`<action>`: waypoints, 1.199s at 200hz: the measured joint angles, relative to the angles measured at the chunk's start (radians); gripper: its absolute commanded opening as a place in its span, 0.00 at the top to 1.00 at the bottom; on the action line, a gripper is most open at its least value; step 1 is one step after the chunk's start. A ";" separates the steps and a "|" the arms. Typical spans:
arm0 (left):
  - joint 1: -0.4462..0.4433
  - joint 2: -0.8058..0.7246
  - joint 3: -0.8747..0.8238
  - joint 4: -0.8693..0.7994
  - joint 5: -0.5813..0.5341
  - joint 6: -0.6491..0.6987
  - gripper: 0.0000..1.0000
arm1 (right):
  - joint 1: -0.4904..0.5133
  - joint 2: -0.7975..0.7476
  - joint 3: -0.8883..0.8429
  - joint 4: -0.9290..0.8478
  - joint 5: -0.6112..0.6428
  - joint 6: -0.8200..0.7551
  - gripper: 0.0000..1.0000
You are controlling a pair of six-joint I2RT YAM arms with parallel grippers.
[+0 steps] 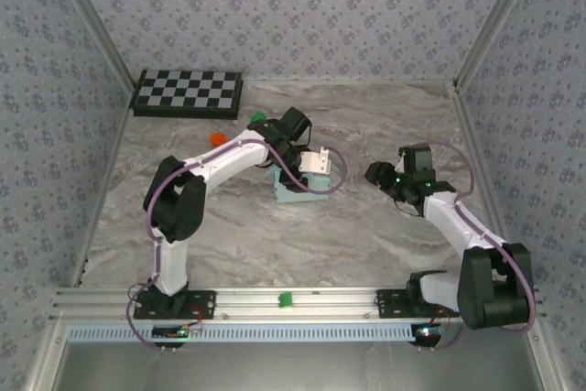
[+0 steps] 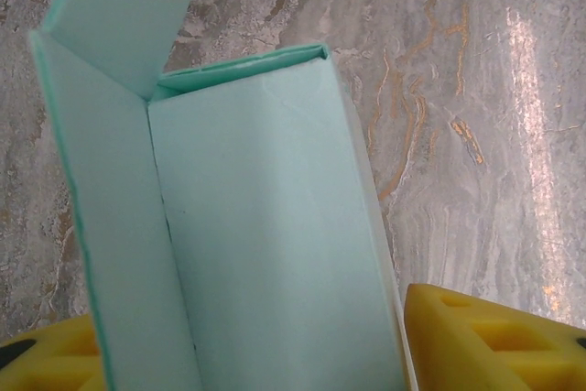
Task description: Fold the paper box
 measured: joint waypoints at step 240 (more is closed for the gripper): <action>0.052 -0.338 -0.100 0.219 -0.238 -0.549 0.00 | 0.096 0.015 0.194 -0.128 0.047 -0.239 0.40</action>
